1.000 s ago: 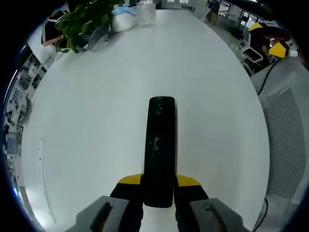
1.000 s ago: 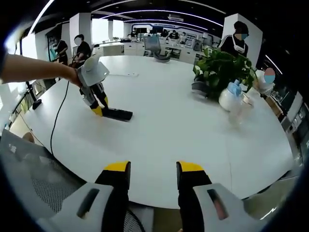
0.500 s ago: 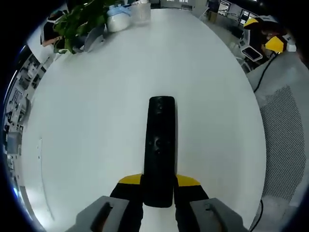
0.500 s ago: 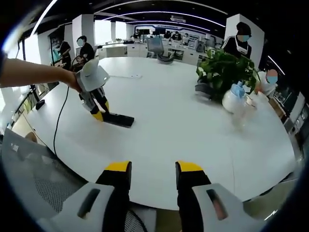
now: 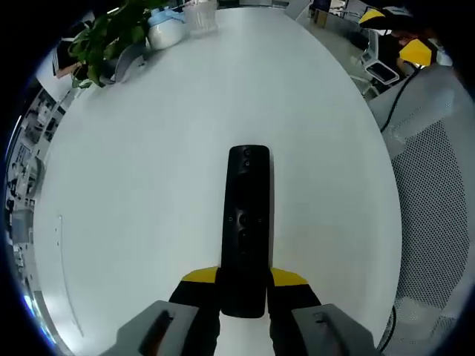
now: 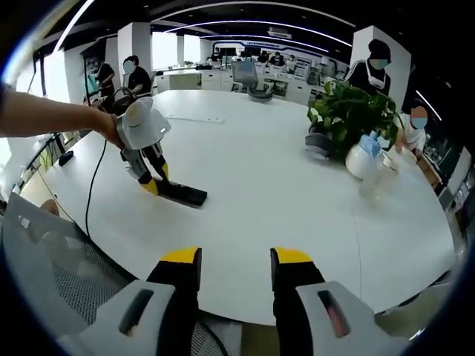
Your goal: Press the specified remote control buttons in sequence, fully releasing each button before pressing the next.
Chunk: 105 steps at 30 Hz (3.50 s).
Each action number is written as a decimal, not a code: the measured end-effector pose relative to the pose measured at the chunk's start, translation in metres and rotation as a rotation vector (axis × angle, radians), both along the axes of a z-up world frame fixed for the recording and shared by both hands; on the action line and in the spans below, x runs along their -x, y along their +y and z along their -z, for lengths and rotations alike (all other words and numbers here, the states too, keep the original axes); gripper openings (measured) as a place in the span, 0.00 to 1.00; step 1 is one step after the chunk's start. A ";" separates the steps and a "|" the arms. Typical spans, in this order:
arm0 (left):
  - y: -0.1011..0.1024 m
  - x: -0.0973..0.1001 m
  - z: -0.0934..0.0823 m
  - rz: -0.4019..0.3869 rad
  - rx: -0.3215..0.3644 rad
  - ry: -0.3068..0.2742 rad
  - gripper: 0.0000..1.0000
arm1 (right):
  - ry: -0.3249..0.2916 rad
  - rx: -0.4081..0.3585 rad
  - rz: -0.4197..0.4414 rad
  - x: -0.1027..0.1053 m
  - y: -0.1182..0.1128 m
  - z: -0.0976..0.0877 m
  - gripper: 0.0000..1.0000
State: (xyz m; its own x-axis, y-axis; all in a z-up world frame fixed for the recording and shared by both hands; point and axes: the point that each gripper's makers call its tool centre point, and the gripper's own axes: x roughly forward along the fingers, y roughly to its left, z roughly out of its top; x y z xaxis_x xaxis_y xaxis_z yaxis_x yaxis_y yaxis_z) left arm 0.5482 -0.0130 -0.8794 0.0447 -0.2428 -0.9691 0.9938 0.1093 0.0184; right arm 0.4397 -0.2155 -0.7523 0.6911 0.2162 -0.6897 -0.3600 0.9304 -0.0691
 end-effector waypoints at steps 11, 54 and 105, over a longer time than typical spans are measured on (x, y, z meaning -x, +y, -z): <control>-0.001 0.019 0.000 -0.011 0.012 -0.002 0.23 | 0.000 0.011 -0.025 0.001 0.003 0.000 0.38; -0.003 0.057 0.000 -0.001 0.004 0.000 0.23 | 0.019 0.034 -0.051 0.003 0.005 0.004 0.37; -0.005 0.098 -0.001 -0.044 0.076 -0.010 0.23 | 0.024 0.077 -0.099 0.006 0.011 0.007 0.34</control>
